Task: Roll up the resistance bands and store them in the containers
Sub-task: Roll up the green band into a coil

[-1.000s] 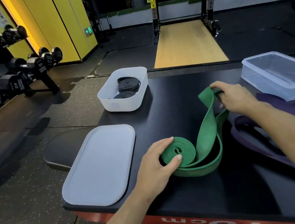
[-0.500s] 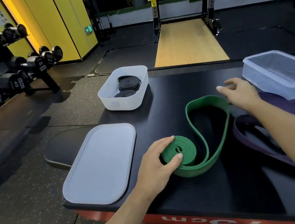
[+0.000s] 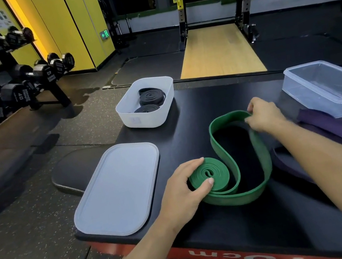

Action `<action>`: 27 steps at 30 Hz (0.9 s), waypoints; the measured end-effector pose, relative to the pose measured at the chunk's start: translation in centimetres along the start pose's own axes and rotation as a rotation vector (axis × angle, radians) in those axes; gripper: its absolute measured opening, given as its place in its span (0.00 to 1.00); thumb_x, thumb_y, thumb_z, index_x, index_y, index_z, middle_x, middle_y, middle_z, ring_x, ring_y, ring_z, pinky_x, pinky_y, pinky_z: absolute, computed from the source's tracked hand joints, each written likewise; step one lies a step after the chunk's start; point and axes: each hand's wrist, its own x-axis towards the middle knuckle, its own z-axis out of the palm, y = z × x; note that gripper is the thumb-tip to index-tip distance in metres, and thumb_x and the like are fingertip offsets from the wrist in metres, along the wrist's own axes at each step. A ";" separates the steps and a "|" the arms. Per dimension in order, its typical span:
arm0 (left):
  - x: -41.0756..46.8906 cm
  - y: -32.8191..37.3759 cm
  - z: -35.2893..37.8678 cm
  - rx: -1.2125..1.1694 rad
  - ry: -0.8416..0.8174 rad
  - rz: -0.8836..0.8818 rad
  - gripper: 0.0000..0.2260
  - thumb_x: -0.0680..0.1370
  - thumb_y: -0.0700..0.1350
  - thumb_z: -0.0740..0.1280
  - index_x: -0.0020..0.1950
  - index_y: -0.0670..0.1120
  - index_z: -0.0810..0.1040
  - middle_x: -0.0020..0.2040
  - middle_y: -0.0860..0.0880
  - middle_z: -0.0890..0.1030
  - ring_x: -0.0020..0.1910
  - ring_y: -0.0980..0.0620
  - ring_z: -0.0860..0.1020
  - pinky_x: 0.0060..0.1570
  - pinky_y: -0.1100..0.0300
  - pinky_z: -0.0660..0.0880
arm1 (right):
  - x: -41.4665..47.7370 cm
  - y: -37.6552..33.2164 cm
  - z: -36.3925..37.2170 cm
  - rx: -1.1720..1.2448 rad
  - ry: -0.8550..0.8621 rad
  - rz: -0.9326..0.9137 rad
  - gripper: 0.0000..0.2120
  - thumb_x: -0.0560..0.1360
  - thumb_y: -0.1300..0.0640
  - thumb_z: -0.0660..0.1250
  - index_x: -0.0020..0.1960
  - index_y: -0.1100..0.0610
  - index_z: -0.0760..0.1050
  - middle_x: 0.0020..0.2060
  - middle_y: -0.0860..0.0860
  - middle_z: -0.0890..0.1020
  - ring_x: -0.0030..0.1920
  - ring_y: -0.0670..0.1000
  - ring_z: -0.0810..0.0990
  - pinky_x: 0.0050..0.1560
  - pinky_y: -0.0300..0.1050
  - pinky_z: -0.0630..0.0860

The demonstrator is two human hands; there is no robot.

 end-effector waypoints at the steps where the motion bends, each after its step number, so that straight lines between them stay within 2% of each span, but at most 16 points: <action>1: 0.0 0.0 0.0 -0.001 0.001 0.001 0.22 0.78 0.49 0.75 0.72 0.56 0.78 0.66 0.65 0.78 0.68 0.67 0.74 0.65 0.74 0.67 | 0.1 0.1 0.4 0.179 0.031 -0.010 0.07 0.77 0.56 0.70 0.49 0.52 0.71 0.52 0.57 0.81 0.51 0.61 0.82 0.49 0.51 0.78; 3: 0.0 0.1 0.0 -0.007 0.004 0.000 0.22 0.78 0.49 0.75 0.72 0.56 0.78 0.66 0.65 0.78 0.67 0.67 0.74 0.65 0.75 0.66 | -0.1 0.0 0.9 0.502 0.022 -0.013 0.11 0.78 0.53 0.72 0.43 0.52 0.70 0.47 0.55 0.82 0.46 0.56 0.86 0.48 0.53 0.84; 5: 0.0 0.1 0.0 -0.008 0.001 -0.002 0.22 0.78 0.49 0.75 0.72 0.55 0.78 0.66 0.65 0.77 0.67 0.68 0.74 0.64 0.76 0.66 | -0.5 0.0 1.2 0.538 -0.061 -0.055 0.12 0.78 0.48 0.73 0.42 0.54 0.75 0.44 0.53 0.83 0.46 0.52 0.84 0.47 0.50 0.82; 8: 0.0 0.0 0.0 0.000 0.003 -0.001 0.22 0.78 0.50 0.75 0.72 0.56 0.78 0.66 0.64 0.78 0.67 0.67 0.74 0.64 0.75 0.67 | -1.0 -0.1 1.5 0.186 -0.186 -0.182 0.14 0.78 0.41 0.70 0.44 0.51 0.82 0.45 0.48 0.84 0.48 0.51 0.80 0.48 0.47 0.73; 10: 0.1 0.0 0.0 0.002 0.004 -0.001 0.22 0.78 0.49 0.75 0.72 0.55 0.78 0.66 0.64 0.78 0.67 0.67 0.74 0.64 0.75 0.67 | -1.6 -0.6 1.7 -0.021 -0.179 -0.238 0.16 0.79 0.39 0.67 0.49 0.51 0.82 0.55 0.52 0.81 0.52 0.55 0.81 0.52 0.49 0.75; 12: 0.0 0.1 0.0 -0.002 0.003 -0.001 0.22 0.78 0.49 0.75 0.72 0.55 0.78 0.66 0.64 0.78 0.66 0.67 0.74 0.64 0.75 0.67 | -3.0 -1.9 1.2 -0.233 -0.147 -0.199 0.26 0.80 0.31 0.59 0.63 0.50 0.78 0.63 0.56 0.73 0.57 0.61 0.79 0.55 0.53 0.75; 14: 0.0 0.1 0.0 -0.005 0.002 -0.001 0.22 0.78 0.49 0.75 0.72 0.55 0.78 0.66 0.63 0.78 0.66 0.67 0.74 0.64 0.75 0.67 | -4.4 -3.6 0.6 -0.355 -0.155 -0.141 0.40 0.75 0.21 0.51 0.73 0.50 0.69 0.67 0.58 0.73 0.64 0.63 0.77 0.56 0.56 0.74; 16: 0.1 0.0 0.0 -0.003 0.006 -0.001 0.22 0.78 0.49 0.75 0.72 0.55 0.78 0.66 0.63 0.78 0.67 0.67 0.74 0.64 0.75 0.67 | -5.6 -5.2 0.1 -0.435 -0.231 -0.134 0.51 0.68 0.15 0.49 0.76 0.50 0.66 0.69 0.57 0.75 0.68 0.62 0.75 0.58 0.56 0.74; 18: 0.1 0.1 0.0 0.000 0.006 -0.001 0.22 0.78 0.49 0.75 0.72 0.55 0.78 0.66 0.63 0.78 0.66 0.67 0.74 0.64 0.75 0.67 | -6.8 -6.5 0.0 -0.517 -0.313 -0.148 0.55 0.63 0.13 0.53 0.74 0.52 0.68 0.68 0.55 0.77 0.68 0.60 0.76 0.55 0.54 0.74; 21: 0.0 0.2 0.0 -0.003 0.002 -0.001 0.22 0.78 0.49 0.75 0.72 0.54 0.78 0.65 0.64 0.78 0.66 0.67 0.75 0.64 0.75 0.67 | -8.1 -7.5 0.5 -0.572 -0.365 -0.167 0.46 0.63 0.16 0.61 0.61 0.54 0.77 0.53 0.52 0.80 0.59 0.58 0.80 0.48 0.50 0.73; 23: 0.0 0.1 -0.1 -0.006 0.006 0.000 0.22 0.78 0.49 0.75 0.72 0.54 0.78 0.65 0.64 0.78 0.66 0.67 0.74 0.63 0.75 0.67 | -8.4 -7.5 0.8 -0.569 -0.342 -0.195 0.35 0.68 0.24 0.68 0.57 0.54 0.79 0.44 0.51 0.76 0.52 0.57 0.79 0.46 0.49 0.74; 25: 0.1 0.0 0.0 -0.008 0.006 -0.001 0.22 0.78 0.49 0.75 0.72 0.55 0.78 0.65 0.64 0.78 0.66 0.67 0.74 0.64 0.75 0.67 | -8.4 -7.2 0.4 -0.560 -0.303 -0.213 0.24 0.72 0.38 0.74 0.58 0.55 0.79 0.44 0.51 0.77 0.48 0.57 0.78 0.46 0.49 0.75; 27: 0.0 0.0 0.0 -0.011 0.004 -0.003 0.22 0.78 0.49 0.75 0.72 0.55 0.78 0.66 0.64 0.78 0.67 0.67 0.74 0.64 0.75 0.67 | -8.1 -6.7 -0.2 -0.558 -0.238 -0.225 0.18 0.74 0.49 0.76 0.59 0.57 0.79 0.48 0.55 0.79 0.50 0.59 0.79 0.46 0.49 0.75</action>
